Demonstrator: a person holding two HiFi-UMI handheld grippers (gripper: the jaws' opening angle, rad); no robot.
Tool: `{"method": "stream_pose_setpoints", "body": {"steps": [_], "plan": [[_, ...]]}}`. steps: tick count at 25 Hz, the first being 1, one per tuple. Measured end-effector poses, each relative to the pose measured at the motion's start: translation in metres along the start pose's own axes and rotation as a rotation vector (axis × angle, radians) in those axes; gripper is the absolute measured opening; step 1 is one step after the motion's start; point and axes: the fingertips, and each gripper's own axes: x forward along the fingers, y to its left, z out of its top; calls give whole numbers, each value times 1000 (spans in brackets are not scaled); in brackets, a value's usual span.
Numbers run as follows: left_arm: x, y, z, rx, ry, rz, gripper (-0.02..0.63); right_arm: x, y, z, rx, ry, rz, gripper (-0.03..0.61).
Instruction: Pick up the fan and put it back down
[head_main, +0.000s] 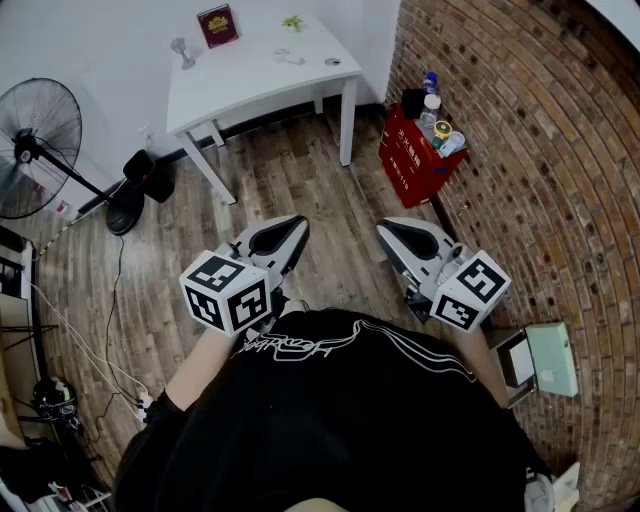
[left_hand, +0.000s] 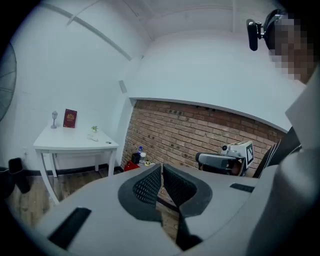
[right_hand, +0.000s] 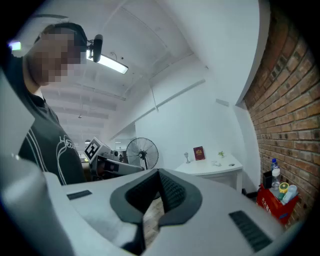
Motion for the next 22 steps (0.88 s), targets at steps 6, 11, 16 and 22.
{"method": "stream_pose_setpoints", "body": {"steps": [6,11,16,22], "plan": [[-3,-5,-2,4,5,9,38,-8,-2,5,-11,-12,-19,3],[-1,0,-6,-5,9,18,38,-5,-6,-1,-43,7,-37,3],[4,12,-5,-11,15,19,38,3,-21,1,-54,8,-67,144],[21,40,-12,-30,40,8,38,24,-52,-6,-54,14,-128,346]]}}
